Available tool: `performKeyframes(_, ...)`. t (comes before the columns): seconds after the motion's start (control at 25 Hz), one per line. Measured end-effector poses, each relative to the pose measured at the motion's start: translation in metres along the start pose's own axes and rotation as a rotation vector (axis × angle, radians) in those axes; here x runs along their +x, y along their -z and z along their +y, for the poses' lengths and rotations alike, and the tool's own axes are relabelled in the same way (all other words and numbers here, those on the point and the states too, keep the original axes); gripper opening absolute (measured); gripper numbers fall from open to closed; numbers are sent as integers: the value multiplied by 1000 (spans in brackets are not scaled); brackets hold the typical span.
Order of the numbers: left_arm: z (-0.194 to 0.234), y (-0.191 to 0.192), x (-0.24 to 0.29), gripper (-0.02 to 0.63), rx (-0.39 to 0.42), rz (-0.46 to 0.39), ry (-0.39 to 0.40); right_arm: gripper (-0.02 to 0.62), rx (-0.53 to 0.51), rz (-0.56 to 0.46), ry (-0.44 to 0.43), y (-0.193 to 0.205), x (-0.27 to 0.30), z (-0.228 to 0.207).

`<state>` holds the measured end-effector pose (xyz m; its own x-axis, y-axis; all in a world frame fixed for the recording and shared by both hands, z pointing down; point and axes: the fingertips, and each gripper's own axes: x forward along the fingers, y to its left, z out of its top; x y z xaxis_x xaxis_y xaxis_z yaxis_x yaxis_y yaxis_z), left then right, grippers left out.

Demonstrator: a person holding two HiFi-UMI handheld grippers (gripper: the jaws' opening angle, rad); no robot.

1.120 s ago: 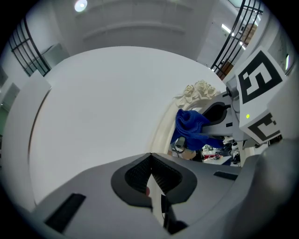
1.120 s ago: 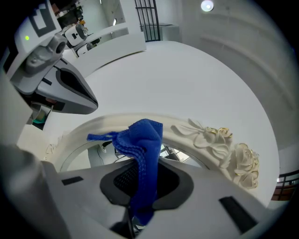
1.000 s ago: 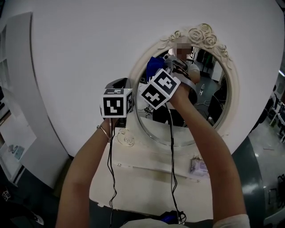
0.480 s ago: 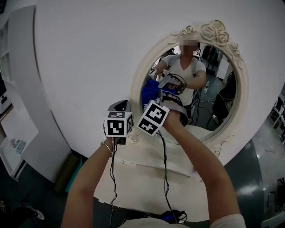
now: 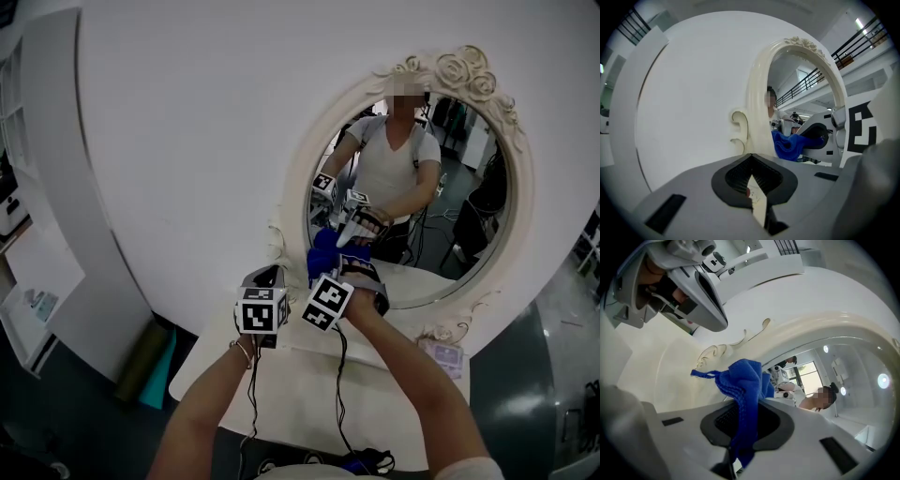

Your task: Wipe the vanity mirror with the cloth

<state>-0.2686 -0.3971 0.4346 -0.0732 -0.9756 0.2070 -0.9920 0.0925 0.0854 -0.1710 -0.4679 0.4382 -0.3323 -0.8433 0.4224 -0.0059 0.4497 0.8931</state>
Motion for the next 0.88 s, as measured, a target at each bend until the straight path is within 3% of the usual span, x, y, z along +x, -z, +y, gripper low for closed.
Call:
performKeyframes(0.2,-6,44,-2,5,-11,63,5,63,10,26,-60,16,14,33)
performKeyframes(0.44,-11,53,-7,6,-32,70,11,63,22,18,-121,22,16,49)
performKeyframes(0.68,-21,27,-8,6,-26,33,33,63,111,-69,-197,28,-9,32)
performKeyframes(0.88,-43,-35,-10,5,-12,-43,77,63,93,-97,-66,44,-54,-52)
